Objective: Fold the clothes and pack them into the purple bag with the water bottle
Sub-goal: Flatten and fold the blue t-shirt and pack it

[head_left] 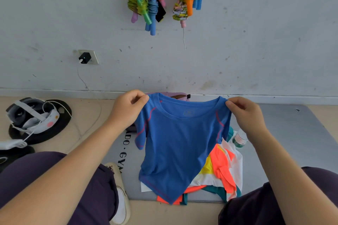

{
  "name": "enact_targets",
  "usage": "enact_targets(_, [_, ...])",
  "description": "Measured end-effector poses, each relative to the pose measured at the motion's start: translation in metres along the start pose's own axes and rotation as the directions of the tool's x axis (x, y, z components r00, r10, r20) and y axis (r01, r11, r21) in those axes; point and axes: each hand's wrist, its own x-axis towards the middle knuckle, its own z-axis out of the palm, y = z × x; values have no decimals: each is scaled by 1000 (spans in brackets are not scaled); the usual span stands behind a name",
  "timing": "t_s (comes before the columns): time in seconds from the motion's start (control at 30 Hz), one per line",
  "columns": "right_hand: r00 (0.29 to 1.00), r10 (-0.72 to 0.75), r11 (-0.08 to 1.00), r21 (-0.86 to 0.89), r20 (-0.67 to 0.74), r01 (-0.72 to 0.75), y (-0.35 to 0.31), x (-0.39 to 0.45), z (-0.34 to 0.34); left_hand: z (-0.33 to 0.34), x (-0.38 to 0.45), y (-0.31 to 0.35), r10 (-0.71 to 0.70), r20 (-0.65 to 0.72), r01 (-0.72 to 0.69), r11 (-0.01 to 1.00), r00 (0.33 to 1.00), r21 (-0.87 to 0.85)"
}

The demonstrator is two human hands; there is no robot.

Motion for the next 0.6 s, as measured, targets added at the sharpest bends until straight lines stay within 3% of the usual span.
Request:
enact_targets(0.33, [984, -160, 985, -79, -83, 154, -107, 18, -30, -61, 35, 84, 211, -129, -188, 968, 969, 165])
enact_targets(0.6, [937, -339, 941, -49, -85, 335, -191, -4, -64, -106, 27, 155, 331, -262, -314, 944, 907, 105])
